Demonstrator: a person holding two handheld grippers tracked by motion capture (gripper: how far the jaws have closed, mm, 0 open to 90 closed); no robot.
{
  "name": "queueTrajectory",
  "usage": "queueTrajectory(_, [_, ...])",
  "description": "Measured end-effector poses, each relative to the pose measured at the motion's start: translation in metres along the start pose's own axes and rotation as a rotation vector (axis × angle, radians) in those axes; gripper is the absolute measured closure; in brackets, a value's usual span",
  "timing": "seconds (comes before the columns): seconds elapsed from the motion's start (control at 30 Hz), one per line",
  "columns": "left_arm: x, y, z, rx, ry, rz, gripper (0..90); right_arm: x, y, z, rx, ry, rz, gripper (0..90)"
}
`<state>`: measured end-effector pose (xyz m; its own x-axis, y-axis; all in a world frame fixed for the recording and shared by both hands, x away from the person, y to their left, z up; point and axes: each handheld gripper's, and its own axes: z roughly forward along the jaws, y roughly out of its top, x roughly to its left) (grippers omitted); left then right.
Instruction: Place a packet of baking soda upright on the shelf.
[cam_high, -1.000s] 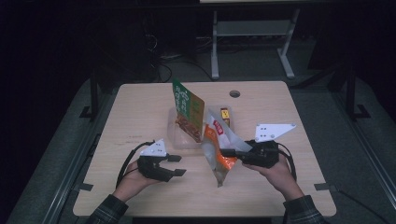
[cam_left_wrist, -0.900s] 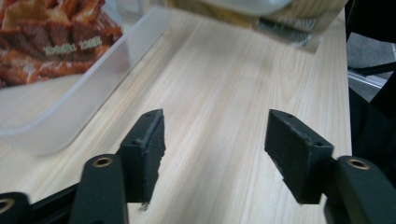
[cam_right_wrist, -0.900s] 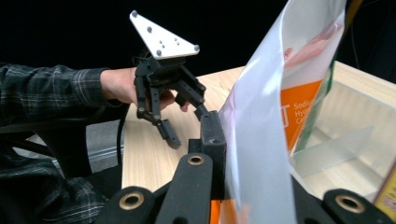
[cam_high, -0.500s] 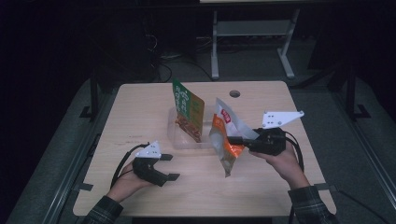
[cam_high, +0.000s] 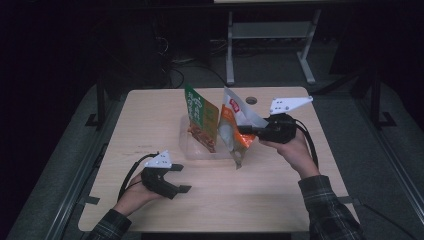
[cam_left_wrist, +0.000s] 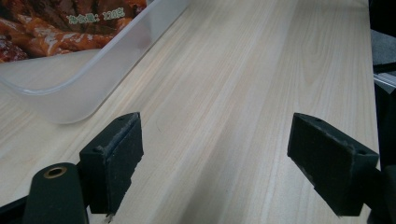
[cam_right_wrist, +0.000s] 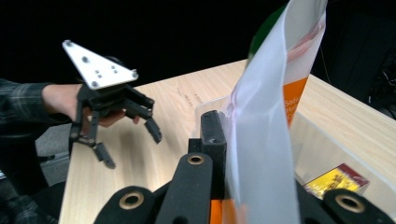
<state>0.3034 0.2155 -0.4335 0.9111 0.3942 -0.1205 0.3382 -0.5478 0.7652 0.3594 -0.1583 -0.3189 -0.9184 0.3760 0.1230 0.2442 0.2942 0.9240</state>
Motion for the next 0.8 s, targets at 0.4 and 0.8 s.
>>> queueTrajectory(0.4, [0.001, 0.000, 0.002, 0.004, -0.012, 0.004, 18.1, -0.022, 0.010, 0.016, 0.017, -0.052, 0.020, 90.0])
queueTrajectory(0.8, [0.000, 0.000, 0.001, 0.001, -0.015, -0.004, 18.3, -0.045, 0.015, 0.033, 0.029, -0.101, 0.049, 90.0])
